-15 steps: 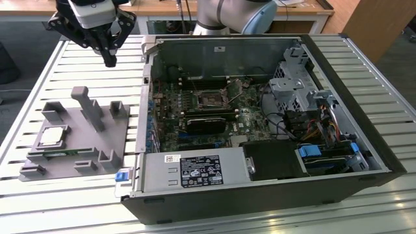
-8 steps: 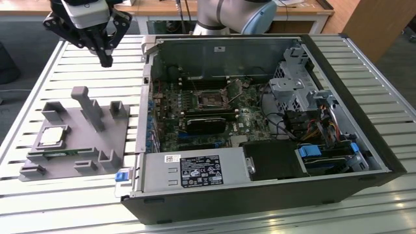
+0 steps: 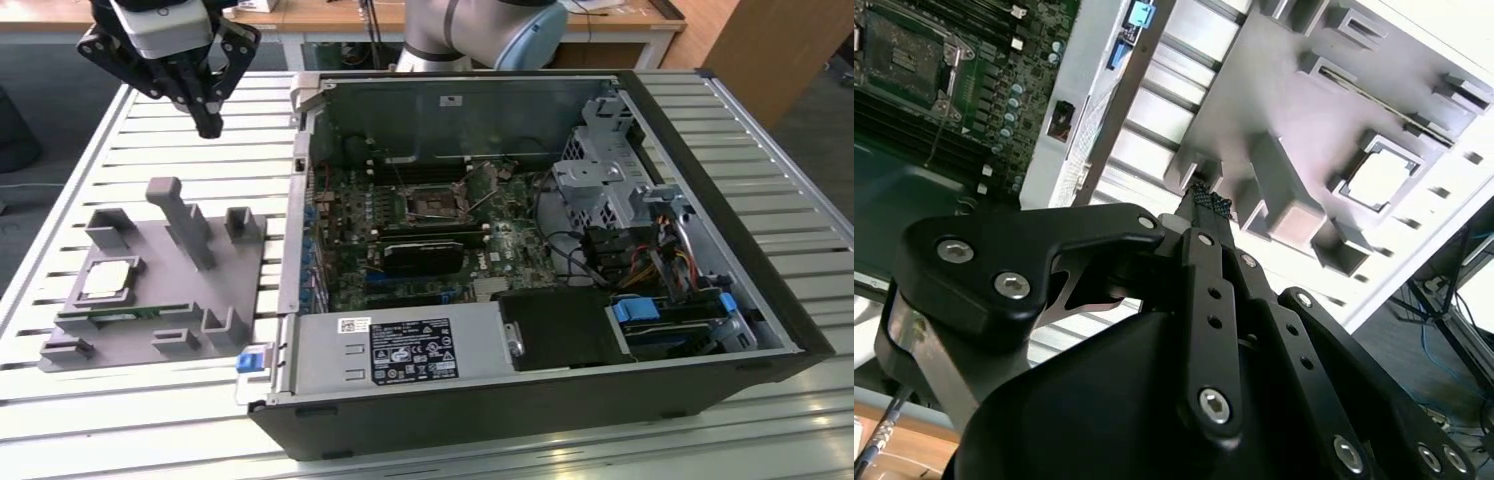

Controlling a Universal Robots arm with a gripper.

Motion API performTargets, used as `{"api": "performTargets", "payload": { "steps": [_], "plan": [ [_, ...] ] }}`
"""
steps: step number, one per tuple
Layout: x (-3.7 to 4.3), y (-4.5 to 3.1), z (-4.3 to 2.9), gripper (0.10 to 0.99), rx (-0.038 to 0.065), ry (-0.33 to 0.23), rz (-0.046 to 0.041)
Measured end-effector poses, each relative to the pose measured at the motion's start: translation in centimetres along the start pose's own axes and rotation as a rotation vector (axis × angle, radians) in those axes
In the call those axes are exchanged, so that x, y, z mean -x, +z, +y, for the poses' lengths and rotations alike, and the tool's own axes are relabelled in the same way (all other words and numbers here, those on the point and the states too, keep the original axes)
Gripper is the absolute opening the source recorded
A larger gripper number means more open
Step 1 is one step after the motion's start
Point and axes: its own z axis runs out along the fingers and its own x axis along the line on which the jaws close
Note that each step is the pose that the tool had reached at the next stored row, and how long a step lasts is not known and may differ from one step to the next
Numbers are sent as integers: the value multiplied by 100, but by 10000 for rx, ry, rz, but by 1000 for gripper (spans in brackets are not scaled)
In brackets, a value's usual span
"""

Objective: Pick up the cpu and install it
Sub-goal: 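Reach for the cpu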

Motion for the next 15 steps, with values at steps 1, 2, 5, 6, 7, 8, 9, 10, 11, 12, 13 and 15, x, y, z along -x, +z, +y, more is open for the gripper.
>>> {"api": "performTargets", "payload": {
  "steps": [1,2,5,6,7,8,9,10,11,12,13,15],
  "plan": [
    [-10,0,-1,106,0,0,0],
    [-20,0,-2,106,0,0,0],
    [-50,-1,-4,106,0,-1,-1],
    [-60,-1,-5,106,0,-1,0],
    [-70,-2,-5,106,0,-1,0],
    [-79,-2,-6,106,0,-1,0],
    [-90,-3,-7,106,0,-1,0],
    [-99,-3,-8,106,-1,-1,0],
    [-109,-3,-8,106,0,0,0],
    [-119,-3,-9,106,0,-1,0],
    [-130,-4,-10,106,0,-1,0],
    [-150,-4,-12,106,0,-1,0]
  ]
}}
